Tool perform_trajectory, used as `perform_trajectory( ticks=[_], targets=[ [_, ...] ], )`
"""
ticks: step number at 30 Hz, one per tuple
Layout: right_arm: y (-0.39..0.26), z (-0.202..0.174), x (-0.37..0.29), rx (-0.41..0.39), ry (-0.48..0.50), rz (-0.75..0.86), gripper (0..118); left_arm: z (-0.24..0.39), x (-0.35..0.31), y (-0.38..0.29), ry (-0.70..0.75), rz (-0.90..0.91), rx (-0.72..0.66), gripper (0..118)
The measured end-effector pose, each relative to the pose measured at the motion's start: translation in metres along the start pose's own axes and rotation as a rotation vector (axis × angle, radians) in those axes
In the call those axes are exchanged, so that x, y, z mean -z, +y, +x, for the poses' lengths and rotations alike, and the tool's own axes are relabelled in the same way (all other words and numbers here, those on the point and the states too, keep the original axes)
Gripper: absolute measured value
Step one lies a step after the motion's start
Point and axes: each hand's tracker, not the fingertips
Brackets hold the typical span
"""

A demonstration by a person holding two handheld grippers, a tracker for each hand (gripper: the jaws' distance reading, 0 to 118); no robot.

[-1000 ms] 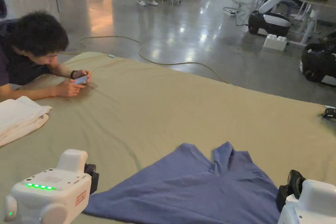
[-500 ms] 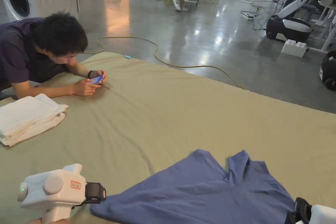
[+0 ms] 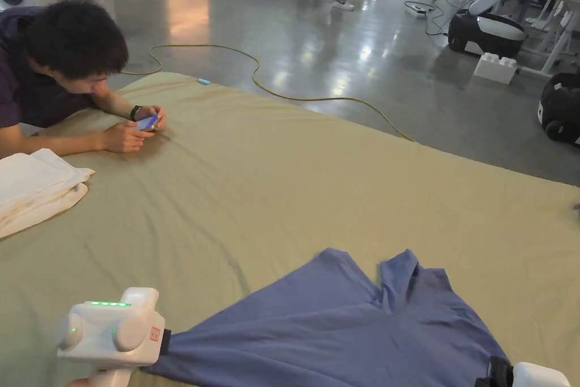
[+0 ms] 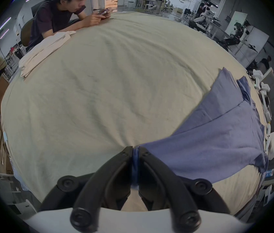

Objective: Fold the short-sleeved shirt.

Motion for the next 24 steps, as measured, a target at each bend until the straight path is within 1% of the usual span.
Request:
perform_trajectory(
  ticks=[4,5,6,7,8,9,10,11,13,17,20,22,24],
  targets=[
    [0.011,0.008,0.03,-0.012,0.011,-0.031,0,-0.004,-0.021,-0.012,-0.035,0.038,0.005,5],
    [0.016,0.011,0.04,-0.02,0.006,-0.039,0,-0.012,-0.016,-0.007,-0.055,0.039,-0.005,5],
    [0.024,0.016,0.055,-0.028,0.001,-0.053,4,-0.014,-0.022,-0.009,-0.074,0.05,-0.015,5],
    [0.032,0.022,0.071,-0.036,0.002,-0.073,17,-0.015,-0.03,-0.012,-0.082,0.071,-0.025,5],
    [0.04,0.028,0.086,-0.032,0.006,-0.092,38,-0.016,-0.037,-0.014,-0.089,0.089,-0.025,5],
    [0.05,0.035,0.106,-0.029,0.027,-0.128,62,-0.021,-0.034,-0.01,-0.1,0.121,-0.026,5],
    [0.057,0.042,0.126,-0.017,0.053,-0.149,67,-0.022,-0.04,-0.011,-0.111,0.136,-0.031,5],
    [0.063,0.049,0.146,-0.006,0.078,-0.176,67,-0.023,-0.044,-0.012,-0.122,0.136,-0.033,5],
    [0.074,0.059,0.192,-0.026,0.068,-0.249,68,-0.024,-0.048,-0.013,-0.133,0.159,-0.057,5],
    [0.076,0.07,0.274,-0.049,0.118,-0.466,69,-0.019,-0.051,-0.012,-0.13,0.181,-0.044,5],
    [0.068,0.069,0.313,-0.038,0.17,-0.56,70,-0.017,-0.048,-0.008,-0.112,0.174,-0.019,5],
    [0.059,0.064,0.335,-0.049,0.212,-0.627,70,-0.016,-0.046,-0.009,-0.111,0.171,-0.03,5],
    [0.048,0.057,0.348,-0.082,0.235,-0.705,70,-0.016,-0.045,-0.007,-0.112,0.17,-0.044,5]
  ],
)
